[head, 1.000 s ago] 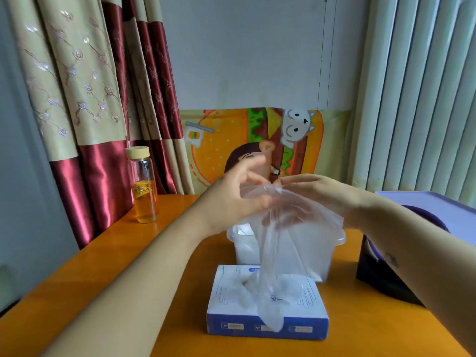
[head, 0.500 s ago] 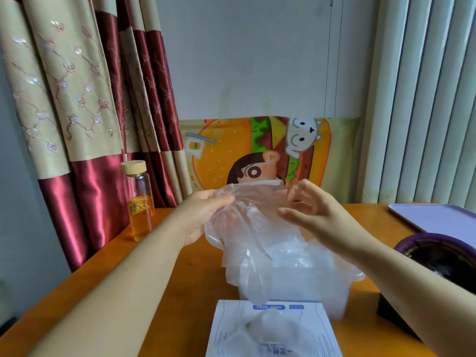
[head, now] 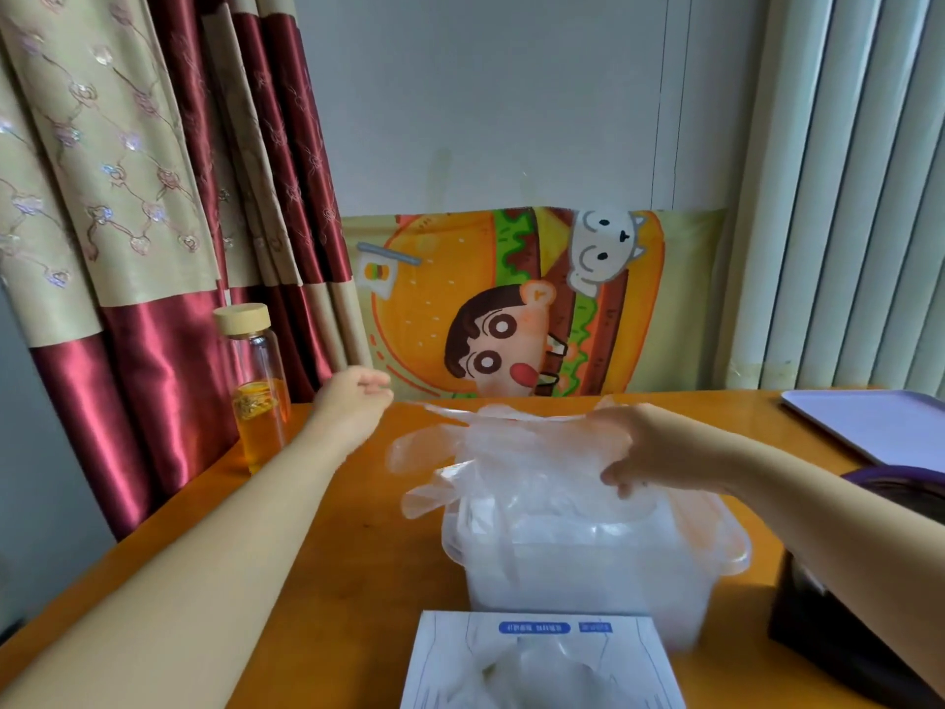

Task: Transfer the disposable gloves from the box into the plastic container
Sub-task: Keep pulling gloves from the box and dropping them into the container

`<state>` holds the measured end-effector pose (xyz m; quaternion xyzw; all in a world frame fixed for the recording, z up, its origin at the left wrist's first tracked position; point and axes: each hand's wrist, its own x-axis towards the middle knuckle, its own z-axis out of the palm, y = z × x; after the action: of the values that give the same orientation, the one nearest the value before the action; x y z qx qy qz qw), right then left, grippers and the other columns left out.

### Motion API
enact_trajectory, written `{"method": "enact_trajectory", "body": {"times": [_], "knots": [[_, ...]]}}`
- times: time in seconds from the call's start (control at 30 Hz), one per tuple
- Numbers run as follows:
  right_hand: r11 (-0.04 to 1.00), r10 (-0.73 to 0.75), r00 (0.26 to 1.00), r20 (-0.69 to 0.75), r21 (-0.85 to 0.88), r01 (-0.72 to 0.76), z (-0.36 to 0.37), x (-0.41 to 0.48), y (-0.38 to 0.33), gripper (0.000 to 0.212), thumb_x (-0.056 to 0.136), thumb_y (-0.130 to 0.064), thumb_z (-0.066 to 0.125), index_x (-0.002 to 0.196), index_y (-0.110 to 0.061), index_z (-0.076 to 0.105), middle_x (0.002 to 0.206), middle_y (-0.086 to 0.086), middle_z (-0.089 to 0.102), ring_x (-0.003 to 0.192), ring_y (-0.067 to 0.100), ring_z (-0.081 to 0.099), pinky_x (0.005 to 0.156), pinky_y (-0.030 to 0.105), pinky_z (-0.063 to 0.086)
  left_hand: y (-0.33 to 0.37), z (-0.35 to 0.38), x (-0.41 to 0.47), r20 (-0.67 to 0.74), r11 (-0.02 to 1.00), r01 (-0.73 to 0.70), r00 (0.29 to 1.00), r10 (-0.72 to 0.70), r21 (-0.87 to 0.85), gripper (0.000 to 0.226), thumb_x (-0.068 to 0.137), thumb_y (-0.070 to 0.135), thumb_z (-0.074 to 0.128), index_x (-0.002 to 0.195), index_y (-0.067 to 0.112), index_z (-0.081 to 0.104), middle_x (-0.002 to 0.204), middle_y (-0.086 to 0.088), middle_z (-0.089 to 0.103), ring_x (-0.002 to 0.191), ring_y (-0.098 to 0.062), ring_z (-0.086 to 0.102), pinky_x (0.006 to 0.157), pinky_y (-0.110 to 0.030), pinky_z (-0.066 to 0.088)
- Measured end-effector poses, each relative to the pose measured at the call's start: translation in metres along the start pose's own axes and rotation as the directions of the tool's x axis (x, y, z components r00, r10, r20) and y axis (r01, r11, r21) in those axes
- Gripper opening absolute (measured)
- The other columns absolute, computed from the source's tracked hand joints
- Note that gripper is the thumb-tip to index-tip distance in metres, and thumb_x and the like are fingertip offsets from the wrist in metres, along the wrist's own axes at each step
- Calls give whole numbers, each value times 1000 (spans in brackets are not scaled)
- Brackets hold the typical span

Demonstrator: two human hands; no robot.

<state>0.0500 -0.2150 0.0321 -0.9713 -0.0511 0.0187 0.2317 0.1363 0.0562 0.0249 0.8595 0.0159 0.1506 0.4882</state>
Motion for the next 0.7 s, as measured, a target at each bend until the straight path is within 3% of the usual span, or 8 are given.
{"method": "enact_trajectory", "body": {"times": [0.07, 0.13, 0.17, 0.23, 0.3, 0.5, 0.63, 0.7], "knots": [[994, 37, 998, 46, -102, -33, 5, 2, 7, 74, 83, -13, 69, 146, -14, 30, 100, -1, 67, 87, 13, 64, 73, 19, 49, 16, 8, -10, -74, 937, -297, 946, 314, 181, 23, 96, 14, 52, 116, 20, 61, 114, 2, 61, 89, -10, 56, 74, -22, 46], [977, 64, 995, 76, -207, -47, 10, 7, 13, 85, 84, -16, 69, 151, -12, 17, 133, 7, 54, 106, 17, 59, 81, 19, 46, 40, 25, -31, 196, 787, -574, 818, 540, 228, 23, 94, 20, 56, 116, 27, 62, 111, 8, 59, 81, -1, 53, 74, -20, 45], [965, 72, 993, 88, -258, -47, 11, 10, 15, 88, 84, -17, 70, 151, -12, 14, 142, 8, 47, 113, 19, 56, 86, 20, 46, 51, 35, -44, 404, 719, -652, 741, 536, 242, 26, 93, 26, 58, 119, 29, 61, 115, 9, 58, 83, 2, 52, 80, -21, 45], [930, 94, 990, 108, -364, -48, 15, 15, 19, 88, 83, -20, 71, 151, -10, 16, 145, 9, 42, 120, 23, 51, 96, 25, 47, 57, 59, -60, 724, 590, -733, 603, 336, 337, 42, 93, 37, 58, 134, 30, 52, 133, 7, 52, 108, -6, 51, 99, -30, 39], [882, 121, 983, 137, -469, -43, 18, 19, 23, 81, 80, -21, 72, 146, -6, 28, 139, 10, 48, 118, 25, 52, 97, 32, 48, 52, 78, -62, 822, 480, -746, 563, 84, 461, 59, 93, 41, 57, 146, 28, 36, 150, 3, 38, 132, -19, 39, 108, -37, 33], [718, 162, 977, 141, -695, -18, 18, 14, 17, 55, 88, -21, 64, 137, -7, 44, 142, 12, 42, 133, 29, 36, 101, 30, 43, 37, 106, -54, 824, 393, -725, 526, -213, 565, 69, 95, 31, 55, 153, 27, 18, 158, -1, 23, 137, -26, 35, 105, -34, 40], [710, -137, 982, -129, -704, 7, 21, 6, 4, 36, 89, -14, 60, 125, -14, 56, 134, 10, 39, 114, 27, 46, 84, 30, 45, 40, 115, -55, 829, 445, -701, 502, -249, 558, 72, 95, 15, 54, 154, 29, 15, 157, -4, 24, 131, -27, 41, 82, -28, 39], [767, -172, 982, -81, -637, 82, 29, 12, 1, 41, 87, -20, 66, 127, -15, 56, 125, 5, 45, 108, 25, 51, 84, 32, 51, 37, 118, -53, 835, 452, -702, 481, -267, 550, 76, 93, 12, 55, 153, 31, 14, 157, -4, 24, 131, -28, 40, 81, -28, 39]]}}
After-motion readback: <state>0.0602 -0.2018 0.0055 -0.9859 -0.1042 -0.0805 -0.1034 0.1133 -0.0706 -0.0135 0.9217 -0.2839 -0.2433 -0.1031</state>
